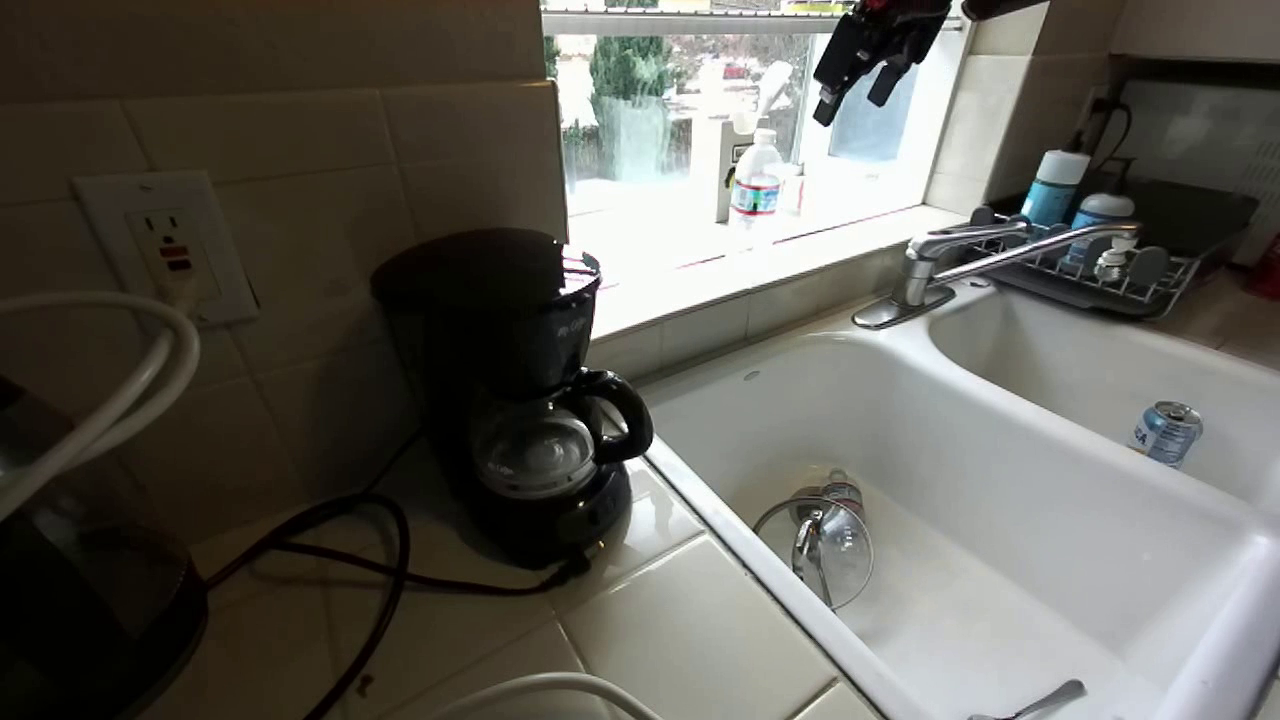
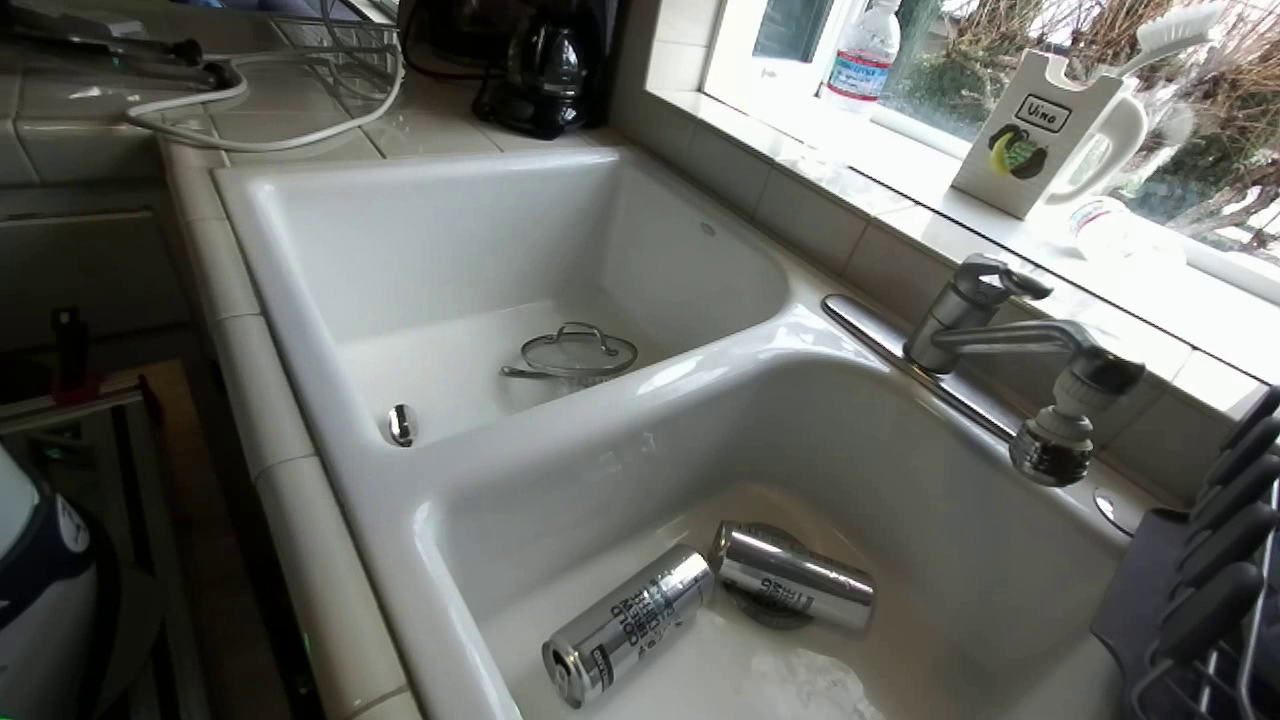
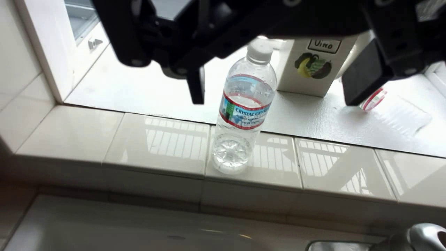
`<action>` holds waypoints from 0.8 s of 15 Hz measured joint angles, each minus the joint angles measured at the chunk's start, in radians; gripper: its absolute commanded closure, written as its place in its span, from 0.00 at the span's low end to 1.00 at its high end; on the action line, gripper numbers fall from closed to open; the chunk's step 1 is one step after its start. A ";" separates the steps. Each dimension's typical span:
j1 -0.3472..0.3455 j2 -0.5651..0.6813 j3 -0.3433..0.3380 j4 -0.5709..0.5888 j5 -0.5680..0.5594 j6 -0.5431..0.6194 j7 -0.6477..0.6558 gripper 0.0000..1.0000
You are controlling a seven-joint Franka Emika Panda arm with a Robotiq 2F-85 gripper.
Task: Pick up the water bottle from the windowsill.
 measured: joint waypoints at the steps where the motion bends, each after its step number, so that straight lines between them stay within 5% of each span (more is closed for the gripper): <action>1: 0.000 0.023 -0.002 0.018 0.000 0.007 0.000 0.00; 12: 0.002 0.057 -0.012 0.048 0.003 0.070 -0.009 0.00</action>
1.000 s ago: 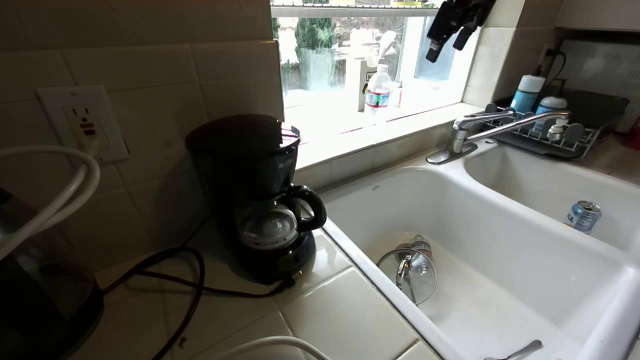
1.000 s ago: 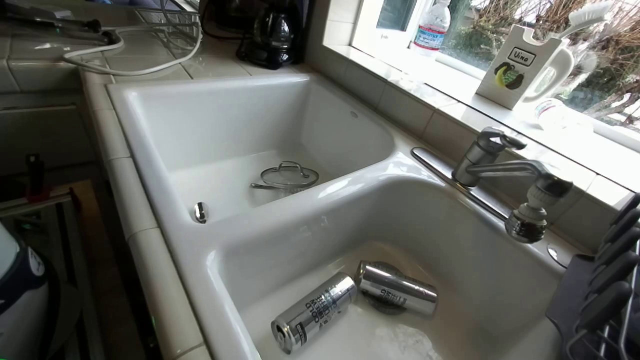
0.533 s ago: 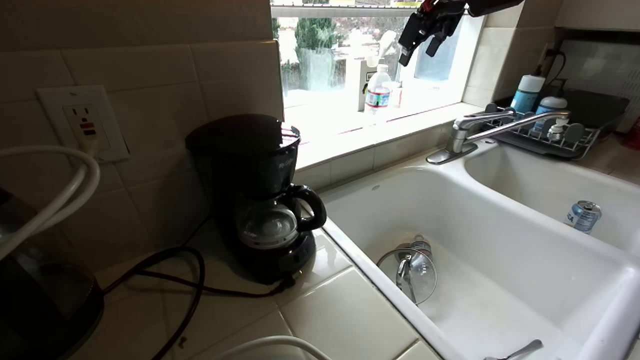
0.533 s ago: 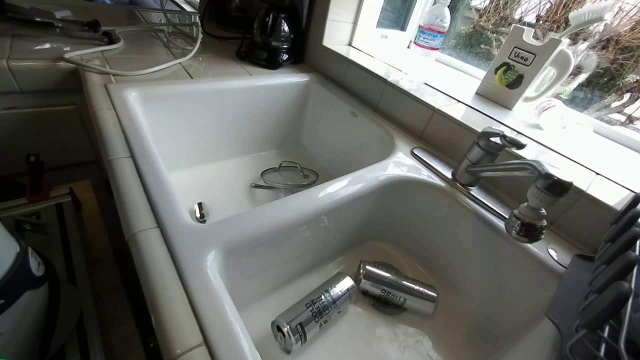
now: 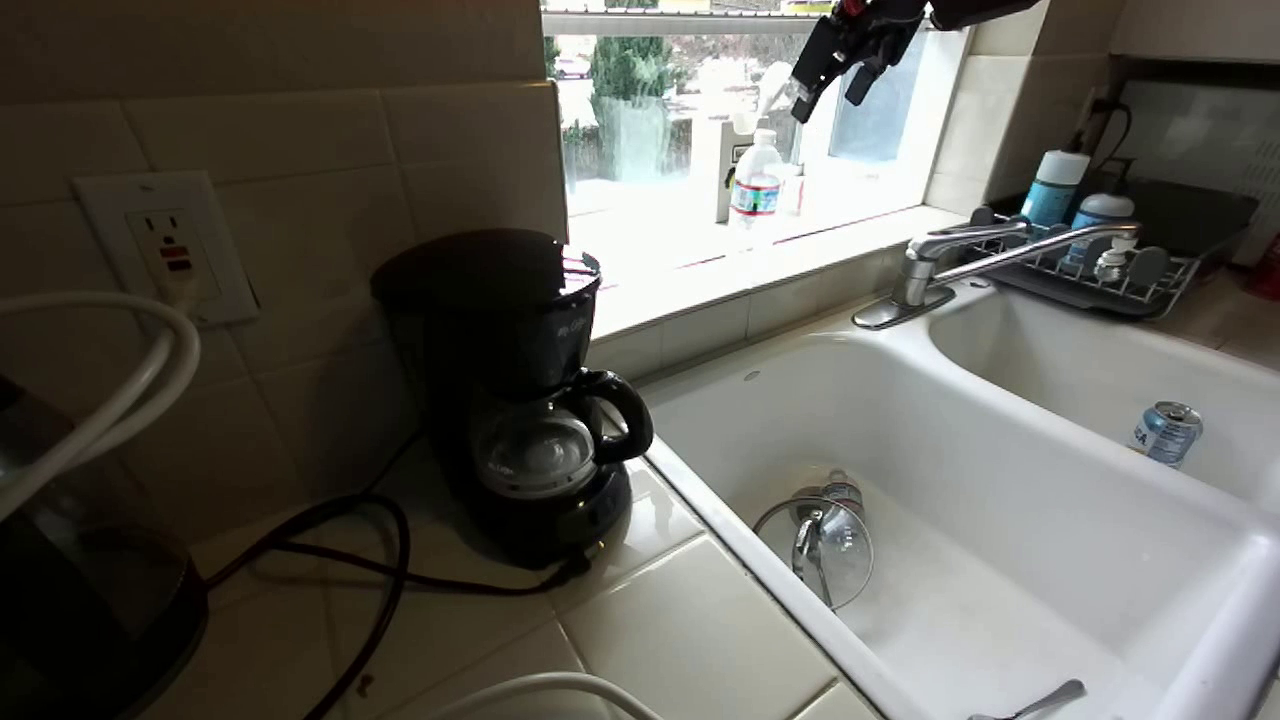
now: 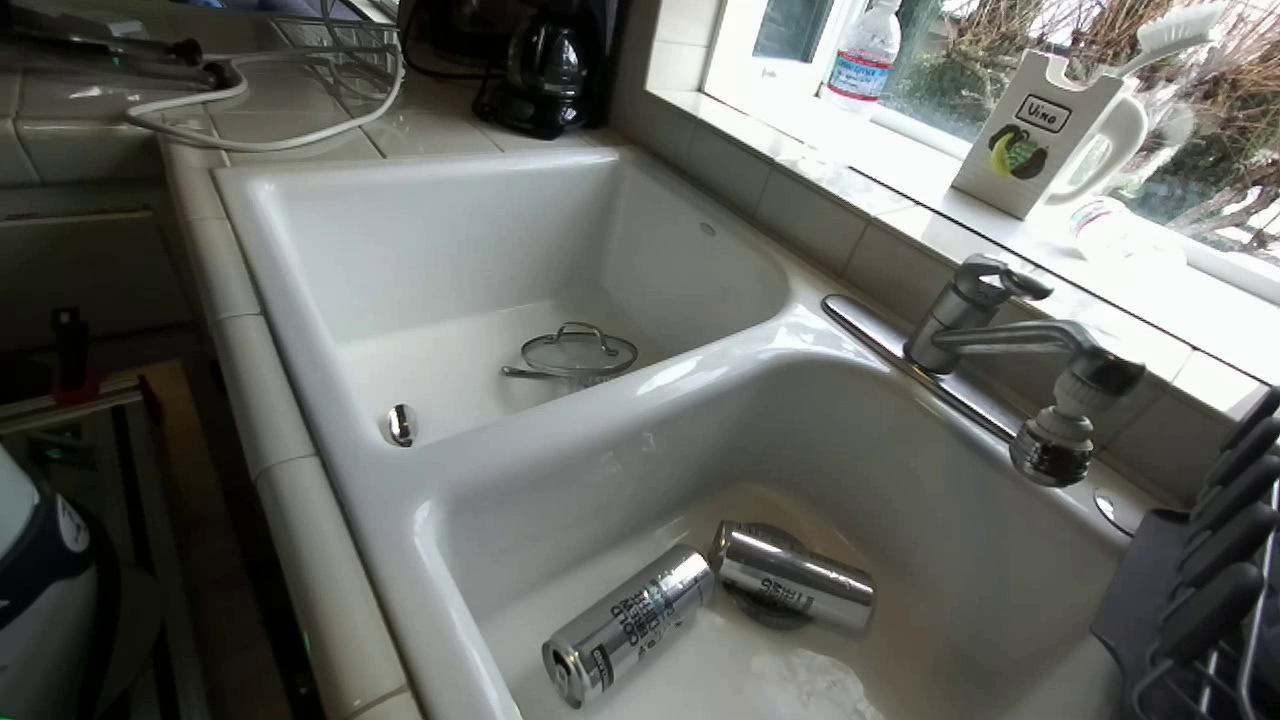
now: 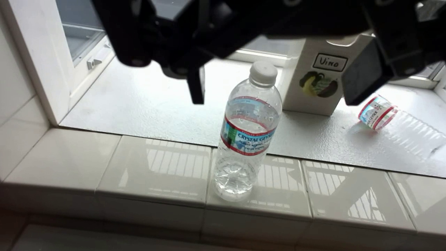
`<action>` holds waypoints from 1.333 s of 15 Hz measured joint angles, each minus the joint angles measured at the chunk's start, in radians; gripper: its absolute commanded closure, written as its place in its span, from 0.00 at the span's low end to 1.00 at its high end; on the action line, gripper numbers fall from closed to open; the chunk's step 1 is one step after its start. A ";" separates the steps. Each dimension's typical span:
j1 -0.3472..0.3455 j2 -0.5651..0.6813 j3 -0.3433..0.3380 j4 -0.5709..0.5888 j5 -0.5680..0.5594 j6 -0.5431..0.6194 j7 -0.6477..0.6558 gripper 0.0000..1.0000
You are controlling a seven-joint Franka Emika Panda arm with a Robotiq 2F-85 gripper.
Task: Pick up the water bottle from the windowsill.
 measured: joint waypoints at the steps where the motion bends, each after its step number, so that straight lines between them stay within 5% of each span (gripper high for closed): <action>1: 0.000 0.006 -0.004 -0.004 0.001 0.038 -0.007 0.00; 18: -0.030 0.216 -0.049 -0.037 0.142 0.395 -0.237 0.00; 19: -0.032 0.222 -0.049 -0.037 0.153 0.408 -0.250 0.08; 20: -0.034 0.228 -0.049 -0.037 0.165 0.418 -0.263 0.27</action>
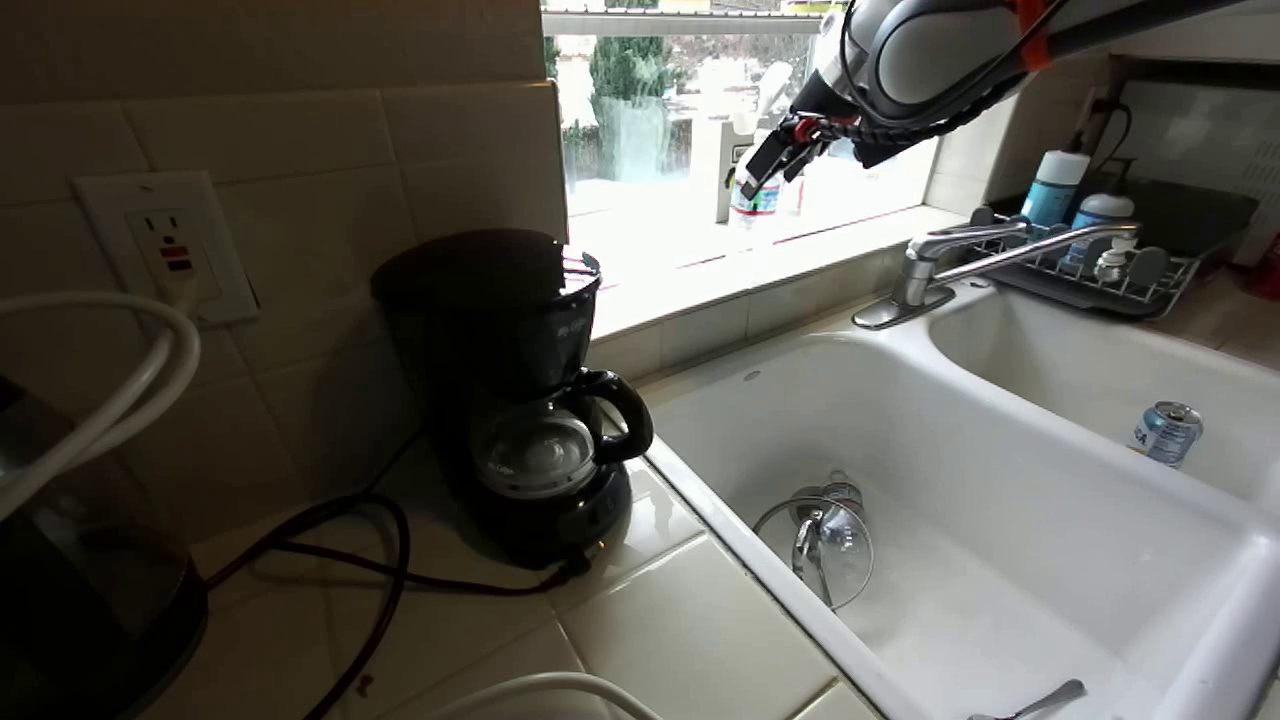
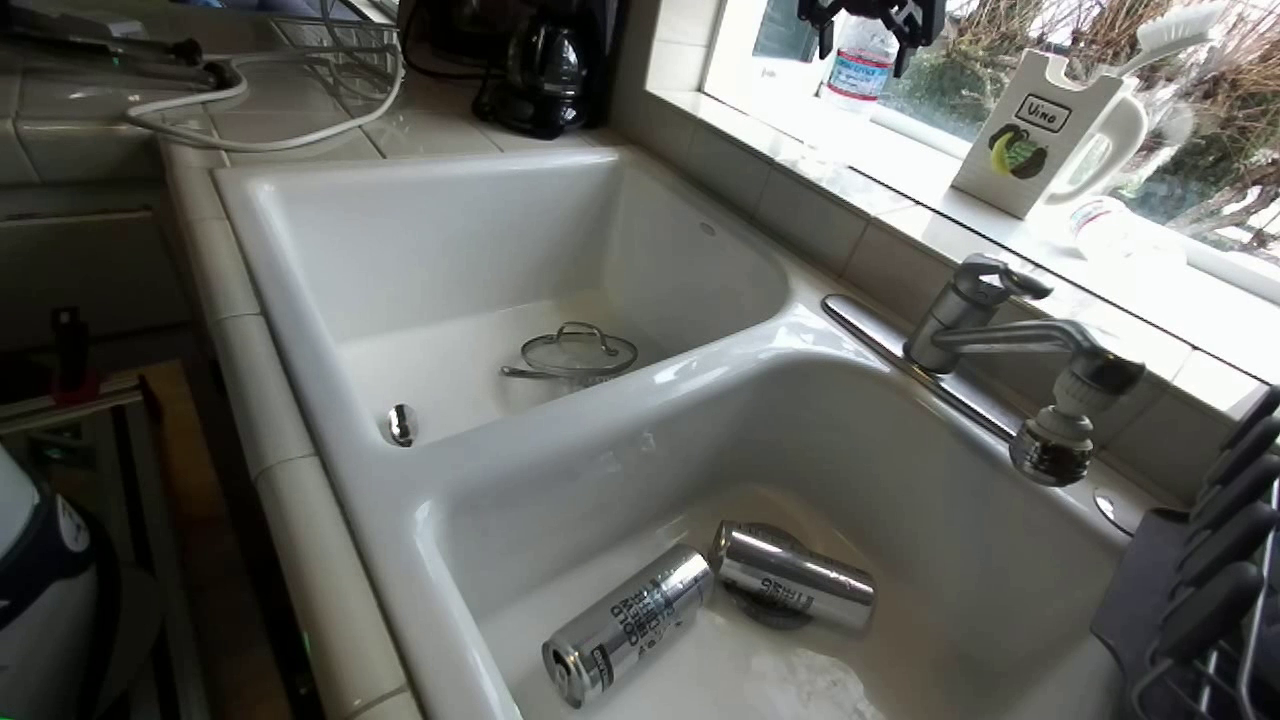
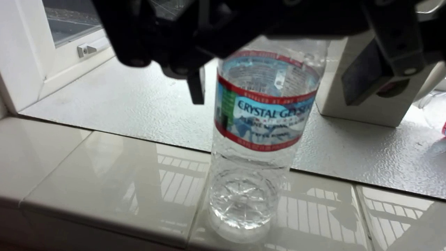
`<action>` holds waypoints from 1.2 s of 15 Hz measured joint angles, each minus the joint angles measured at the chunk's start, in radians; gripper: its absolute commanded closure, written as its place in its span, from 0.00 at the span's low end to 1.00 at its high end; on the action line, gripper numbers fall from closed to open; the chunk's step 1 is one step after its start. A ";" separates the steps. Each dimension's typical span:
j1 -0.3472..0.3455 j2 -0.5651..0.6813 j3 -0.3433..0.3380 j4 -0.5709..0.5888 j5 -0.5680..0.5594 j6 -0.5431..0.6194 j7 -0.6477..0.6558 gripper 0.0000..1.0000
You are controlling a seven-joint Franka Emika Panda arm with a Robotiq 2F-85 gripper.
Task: Pick up the water bottle from the windowsill.
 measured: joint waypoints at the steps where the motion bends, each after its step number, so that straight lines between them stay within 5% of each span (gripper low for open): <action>1: -0.002 0.005 0.000 0.000 0.010 0.009 -0.012 0.34; 8: -0.007 0.010 0.003 0.004 0.055 0.022 -0.043 0.82; 18: -0.011 -0.230 -0.025 0.015 0.049 -0.271 -0.042 0.92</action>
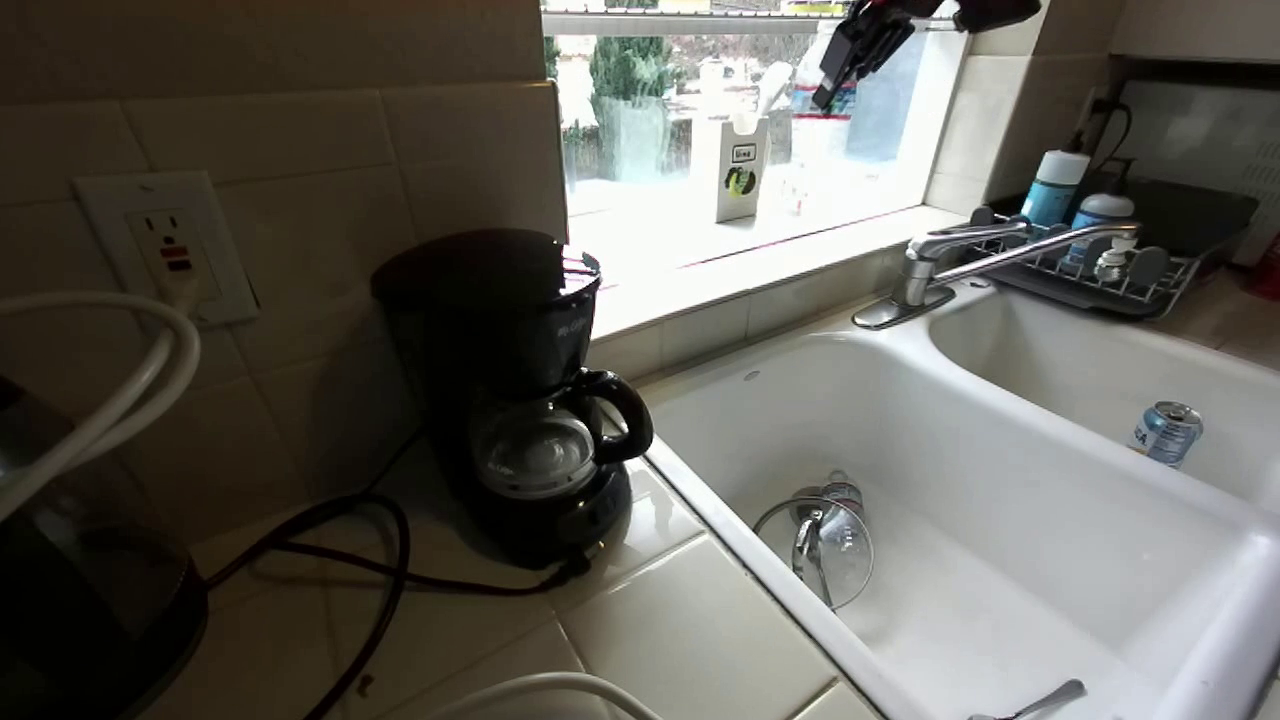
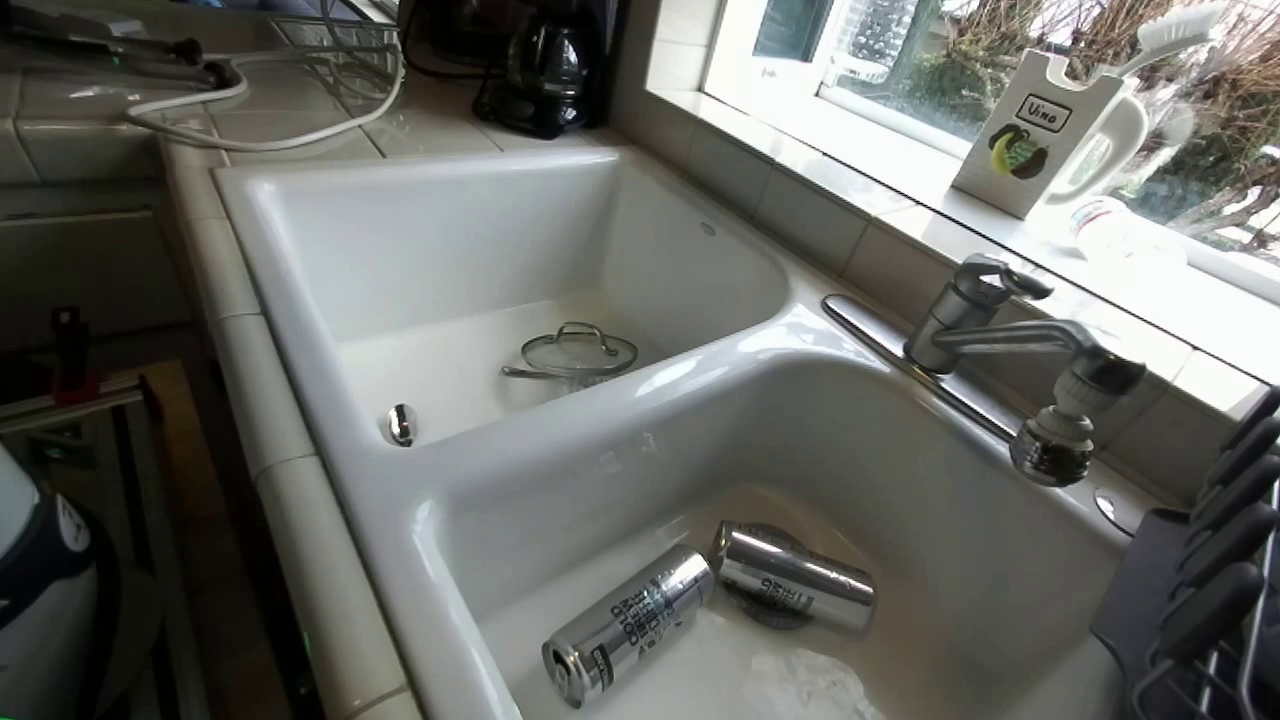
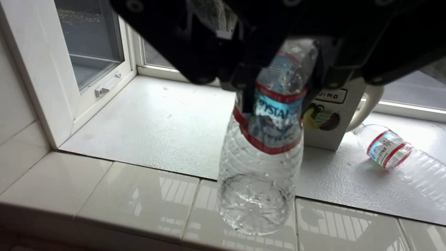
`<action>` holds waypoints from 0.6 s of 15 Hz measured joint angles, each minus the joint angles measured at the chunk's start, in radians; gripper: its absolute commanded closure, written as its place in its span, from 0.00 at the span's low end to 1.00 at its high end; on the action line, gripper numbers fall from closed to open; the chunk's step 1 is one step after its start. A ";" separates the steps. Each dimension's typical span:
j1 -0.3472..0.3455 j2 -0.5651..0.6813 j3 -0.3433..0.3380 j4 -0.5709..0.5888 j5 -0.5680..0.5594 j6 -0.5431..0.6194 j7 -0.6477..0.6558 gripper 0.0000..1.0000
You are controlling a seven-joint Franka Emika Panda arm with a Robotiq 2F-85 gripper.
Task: Pick up the water bottle from the windowsill.
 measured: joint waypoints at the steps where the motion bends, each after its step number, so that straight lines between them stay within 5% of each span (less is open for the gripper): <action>1: -0.002 -0.030 -0.008 0.001 -0.005 -0.036 0.000 0.92; 9: -0.040 -0.146 -0.076 0.137 0.002 -0.118 -0.039 0.92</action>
